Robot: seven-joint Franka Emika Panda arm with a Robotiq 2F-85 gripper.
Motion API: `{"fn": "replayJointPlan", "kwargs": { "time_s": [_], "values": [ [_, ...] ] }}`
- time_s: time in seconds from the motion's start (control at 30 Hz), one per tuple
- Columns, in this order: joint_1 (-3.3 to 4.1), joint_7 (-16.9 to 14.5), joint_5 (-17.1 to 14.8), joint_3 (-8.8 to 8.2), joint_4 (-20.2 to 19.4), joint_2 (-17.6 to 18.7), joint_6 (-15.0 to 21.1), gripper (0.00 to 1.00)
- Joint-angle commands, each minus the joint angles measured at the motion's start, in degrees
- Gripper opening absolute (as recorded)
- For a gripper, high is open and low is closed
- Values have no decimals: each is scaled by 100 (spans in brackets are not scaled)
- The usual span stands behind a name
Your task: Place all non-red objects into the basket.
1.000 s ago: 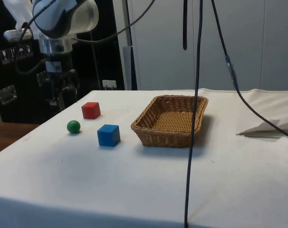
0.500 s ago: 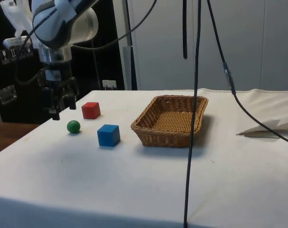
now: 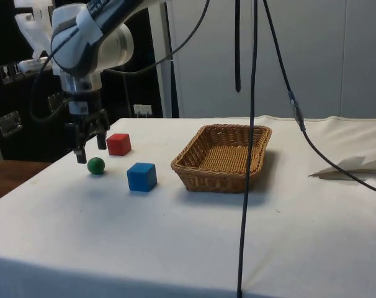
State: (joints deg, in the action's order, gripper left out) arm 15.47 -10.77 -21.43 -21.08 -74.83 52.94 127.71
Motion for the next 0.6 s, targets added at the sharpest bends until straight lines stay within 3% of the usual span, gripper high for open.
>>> {"fn": "replayJointPlan", "kwargs": {
  "time_s": [0.0,0.03,0.07,0.1,0.27,0.3,0.33,0.57],
  "values": [
    [-69,-57,-40,29,86,74,11,100],
    [-86,-74,-57,17,97,97,23,100],
    [-29,-46,-34,-17,29,46,29,100],
    [-92,-97,-74,6,115,126,34,100],
    [-138,-160,-160,-52,292,321,46,100],
    [-97,-143,-143,-80,241,281,57,100],
    [-138,-155,-166,-57,327,355,46,100],
    [-166,-138,-241,-80,579,602,40,100]
  ]
}}
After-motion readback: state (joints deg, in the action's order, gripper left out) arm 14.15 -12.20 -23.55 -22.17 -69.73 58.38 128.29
